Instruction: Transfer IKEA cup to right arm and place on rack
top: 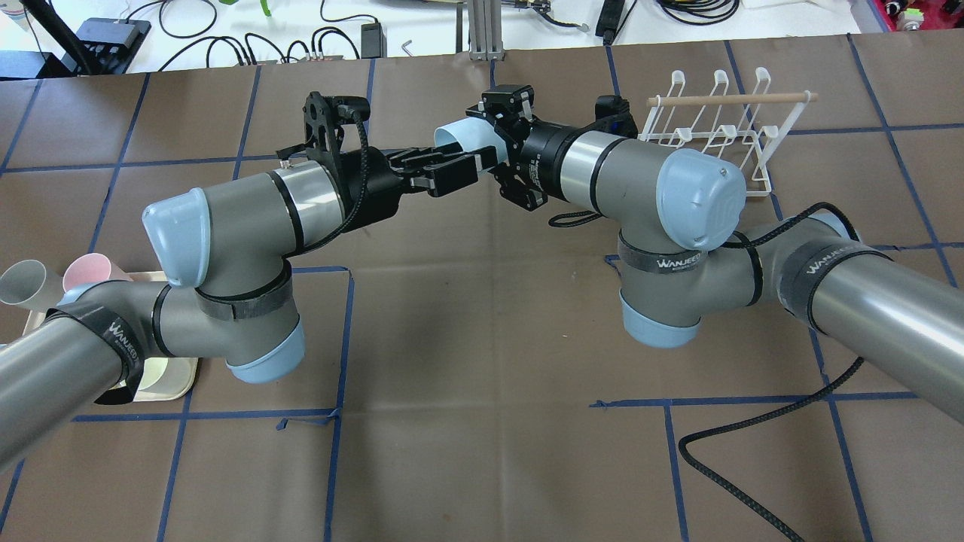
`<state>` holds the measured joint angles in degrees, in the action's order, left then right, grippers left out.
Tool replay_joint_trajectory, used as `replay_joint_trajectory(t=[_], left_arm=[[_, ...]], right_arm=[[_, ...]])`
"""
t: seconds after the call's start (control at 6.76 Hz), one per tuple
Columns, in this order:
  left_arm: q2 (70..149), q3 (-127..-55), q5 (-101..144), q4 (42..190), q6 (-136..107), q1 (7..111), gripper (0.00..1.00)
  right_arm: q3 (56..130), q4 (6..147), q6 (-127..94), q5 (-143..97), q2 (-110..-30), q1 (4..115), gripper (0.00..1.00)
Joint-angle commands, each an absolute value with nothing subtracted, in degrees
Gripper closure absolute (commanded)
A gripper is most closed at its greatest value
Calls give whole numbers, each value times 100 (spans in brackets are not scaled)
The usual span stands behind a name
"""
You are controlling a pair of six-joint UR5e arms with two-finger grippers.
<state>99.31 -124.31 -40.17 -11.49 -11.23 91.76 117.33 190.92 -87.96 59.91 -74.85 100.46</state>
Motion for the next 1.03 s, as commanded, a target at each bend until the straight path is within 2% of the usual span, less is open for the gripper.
replay_joint_trajectory(t=[0.0, 0.3, 0.44, 0.89], left_arm=[[9774, -12524, -3921, -1134, -1195, 8600, 1], [9476, -12770, -3919, -698, -1195, 7974, 2], [9475, -12570, -4277, -94, -1195, 7919, 2], [9545, -10966, -6882, 3257, -1169, 8435, 2]], right_arm=[[11664, 19099, -8763, 5977, -7419, 10011, 77], [11392, 19107, -8064, 6099, -7348, 9775, 78], [11278, 19125, -7503, 6143, -7313, 9512, 78], [10637, 19160, -5456, 6825, -6954, 8914, 81]])
